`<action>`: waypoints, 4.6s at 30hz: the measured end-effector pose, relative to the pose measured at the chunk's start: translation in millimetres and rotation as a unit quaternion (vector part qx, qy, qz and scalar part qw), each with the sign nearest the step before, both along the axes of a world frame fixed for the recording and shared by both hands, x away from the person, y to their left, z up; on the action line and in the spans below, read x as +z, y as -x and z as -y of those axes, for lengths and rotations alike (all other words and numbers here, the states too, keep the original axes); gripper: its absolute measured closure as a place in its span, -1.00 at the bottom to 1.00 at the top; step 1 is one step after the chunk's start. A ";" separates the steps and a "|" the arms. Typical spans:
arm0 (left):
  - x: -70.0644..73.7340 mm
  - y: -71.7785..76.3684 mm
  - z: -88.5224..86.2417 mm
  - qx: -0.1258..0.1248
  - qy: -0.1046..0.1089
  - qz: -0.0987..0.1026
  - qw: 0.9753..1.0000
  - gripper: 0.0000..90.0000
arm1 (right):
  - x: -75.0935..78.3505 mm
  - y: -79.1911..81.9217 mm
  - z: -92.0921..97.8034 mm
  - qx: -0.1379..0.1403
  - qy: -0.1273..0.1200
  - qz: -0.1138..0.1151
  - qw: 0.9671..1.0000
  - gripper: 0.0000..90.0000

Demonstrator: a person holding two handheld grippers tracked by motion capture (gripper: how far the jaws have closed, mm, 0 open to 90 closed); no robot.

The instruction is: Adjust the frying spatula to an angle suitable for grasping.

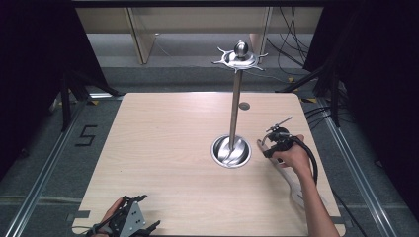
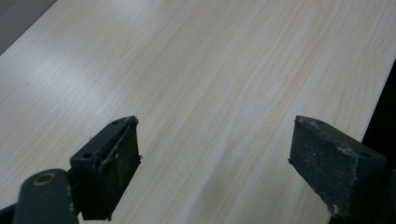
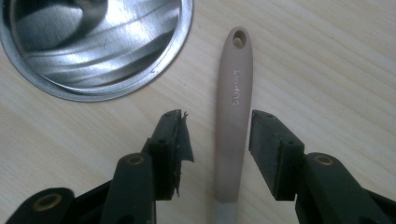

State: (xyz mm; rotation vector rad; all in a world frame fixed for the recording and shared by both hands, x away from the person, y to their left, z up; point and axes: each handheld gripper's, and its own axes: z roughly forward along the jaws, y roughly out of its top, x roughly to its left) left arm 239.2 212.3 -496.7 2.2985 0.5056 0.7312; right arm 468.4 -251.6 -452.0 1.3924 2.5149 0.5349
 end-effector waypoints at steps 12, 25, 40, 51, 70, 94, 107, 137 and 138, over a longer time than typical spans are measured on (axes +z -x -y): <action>-0.6 -0.7 0.0 0.002 0.003 0.002 1.000 -0.66 | -9.5 -12.6 2.7 -0.007 0.015 -0.035 0.999 0.38; -0.8 -1.0 -0.2 0.000 0.005 -0.007 1.000 -0.66 | -18.2 -21.6 4.1 0.002 0.025 -0.071 0.997 0.50; 0.7 -0.3 -0.9 -0.010 -0.009 -0.009 1.000 -0.66 | -20.5 -30.3 -2.2 0.015 0.055 -0.098 0.994 0.51; 0.2 -0.6 -0.7 -0.005 -0.012 -0.006 1.000 -0.66 | -9.6 -24.6 6.2 0.001 0.037 -0.070 0.997 0.53; -0.8 -1.8 -1.3 0.003 -0.005 -0.010 1.000 -0.66 | 53.0 20.2 49.6 0.019 -0.074 0.082 0.994 0.56; -2.6 -0.9 -1.1 0.012 0.008 -0.006 1.000 -0.66 | 108.1 92.9 65.2 0.011 -0.139 0.251 0.958 0.56; -1.5 -1.6 -2.2 0.008 -0.002 -0.010 1.000 -0.66 | 120.3 100.3 70.7 0.034 -0.187 0.295 0.937 0.56; -4.0 -2.3 -1.1 0.019 0.015 -0.002 1.000 -0.66 | 151.6 91.9 15.4 0.105 -0.226 0.324 0.913 0.56; -2.3 -1.5 -2.0 0.013 0.010 -0.009 1.000 -0.66 | 153.5 91.5 13.5 0.107 -0.230 0.321 0.913 0.56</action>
